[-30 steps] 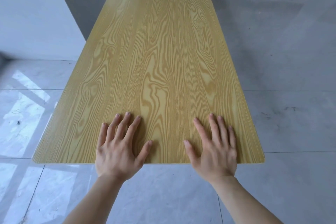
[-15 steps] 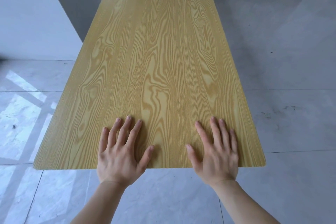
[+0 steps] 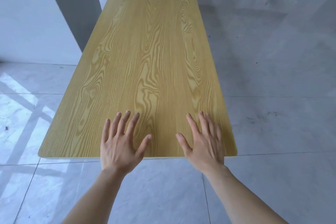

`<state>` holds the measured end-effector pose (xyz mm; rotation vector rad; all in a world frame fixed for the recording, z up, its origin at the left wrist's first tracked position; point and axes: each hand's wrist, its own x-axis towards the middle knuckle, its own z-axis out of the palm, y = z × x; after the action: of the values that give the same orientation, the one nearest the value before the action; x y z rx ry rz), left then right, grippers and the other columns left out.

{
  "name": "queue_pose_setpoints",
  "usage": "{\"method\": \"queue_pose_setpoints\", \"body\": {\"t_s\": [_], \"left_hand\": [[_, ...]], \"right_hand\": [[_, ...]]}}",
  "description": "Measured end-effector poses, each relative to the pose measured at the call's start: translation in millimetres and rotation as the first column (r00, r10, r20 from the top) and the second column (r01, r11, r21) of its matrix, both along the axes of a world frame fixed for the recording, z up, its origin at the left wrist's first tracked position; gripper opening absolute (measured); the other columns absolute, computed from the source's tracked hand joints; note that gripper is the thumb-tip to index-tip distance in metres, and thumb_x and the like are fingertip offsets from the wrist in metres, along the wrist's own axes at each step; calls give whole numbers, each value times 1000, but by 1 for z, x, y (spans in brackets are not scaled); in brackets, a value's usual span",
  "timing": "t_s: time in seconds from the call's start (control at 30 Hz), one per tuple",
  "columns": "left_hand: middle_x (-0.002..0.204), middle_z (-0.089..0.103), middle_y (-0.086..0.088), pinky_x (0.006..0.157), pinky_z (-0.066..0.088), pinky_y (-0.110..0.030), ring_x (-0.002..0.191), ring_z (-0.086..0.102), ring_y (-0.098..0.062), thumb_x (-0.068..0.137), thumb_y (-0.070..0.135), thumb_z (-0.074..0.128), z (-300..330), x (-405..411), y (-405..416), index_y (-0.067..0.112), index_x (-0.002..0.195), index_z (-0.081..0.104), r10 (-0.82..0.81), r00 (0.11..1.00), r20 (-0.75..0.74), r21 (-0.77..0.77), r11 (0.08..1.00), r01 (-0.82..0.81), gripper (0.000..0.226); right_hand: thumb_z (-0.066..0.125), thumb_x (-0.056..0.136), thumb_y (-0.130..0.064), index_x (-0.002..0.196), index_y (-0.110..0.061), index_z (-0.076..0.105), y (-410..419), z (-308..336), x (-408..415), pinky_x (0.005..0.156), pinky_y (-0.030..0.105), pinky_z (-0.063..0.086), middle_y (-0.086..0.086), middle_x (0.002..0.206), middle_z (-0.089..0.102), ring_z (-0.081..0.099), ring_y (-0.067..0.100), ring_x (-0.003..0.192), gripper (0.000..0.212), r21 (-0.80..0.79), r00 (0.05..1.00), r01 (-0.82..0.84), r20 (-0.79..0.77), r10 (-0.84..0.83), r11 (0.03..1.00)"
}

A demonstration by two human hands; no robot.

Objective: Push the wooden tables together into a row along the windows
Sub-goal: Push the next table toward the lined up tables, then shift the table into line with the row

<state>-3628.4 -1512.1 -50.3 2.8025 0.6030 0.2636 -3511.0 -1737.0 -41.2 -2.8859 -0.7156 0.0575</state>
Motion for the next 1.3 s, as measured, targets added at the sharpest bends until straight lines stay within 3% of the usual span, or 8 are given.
{"method": "queue_pose_setpoints", "body": {"t_s": [0.37,0.6,0.77,1.0,1.07,1.13,1.3], "left_hand": [[167,33,1,129,8,-50,158,20,-23,93,82,24,105,113,-82,35,160,27,-43,999,24,-7,999,43,82],[167,32,3,130,7,-47,158,18,-19,91,84,21,154,250,-152,38,160,27,44,993,105,-46,998,-39,83],[169,29,5,130,3,-44,158,17,-18,90,86,15,185,349,-186,40,161,23,82,989,121,-82,994,-72,86],[168,30,5,130,1,-44,158,17,-19,90,86,15,208,457,-184,39,161,25,147,972,182,-65,988,-138,86],[169,29,4,130,0,-44,159,16,-19,90,86,15,197,531,-167,39,161,25,265,942,206,-97,964,-249,86],[169,29,4,130,0,-45,159,16,-20,90,86,14,204,548,-158,38,161,25,236,949,211,-59,972,-228,86],[169,28,2,130,1,-47,159,15,-22,90,86,15,209,643,-132,37,162,25,341,922,183,-71,940,-334,87]], "right_hand": [[14,96,-80,165,-37,12,-67,112,83,129,54,8,8,175,6,3,29,161,81,94,997,-21,-78,28,995],[-8,85,-85,165,-39,8,-135,169,233,129,52,5,6,175,3,4,29,160,94,134,996,-38,-79,49,990],[-4,86,-85,165,-39,11,-174,209,345,129,50,8,7,175,8,8,29,160,92,111,999,-29,-22,32,993],[-9,84,-85,164,-41,2,-164,239,458,130,49,5,4,175,-2,2,27,161,92,63,987,-158,30,156,985],[-10,84,-85,164,-40,2,-136,233,543,129,50,6,4,175,-2,1,28,161,93,53,976,-218,12,218,974],[-8,86,-84,165,-40,4,-122,239,566,129,50,6,5,175,-1,2,28,160,91,50,969,-245,43,243,968],[-1,90,-83,165,-40,3,-80,251,680,129,50,5,5,175,-1,1,27,160,86,33,935,-352,47,350,935]]}}
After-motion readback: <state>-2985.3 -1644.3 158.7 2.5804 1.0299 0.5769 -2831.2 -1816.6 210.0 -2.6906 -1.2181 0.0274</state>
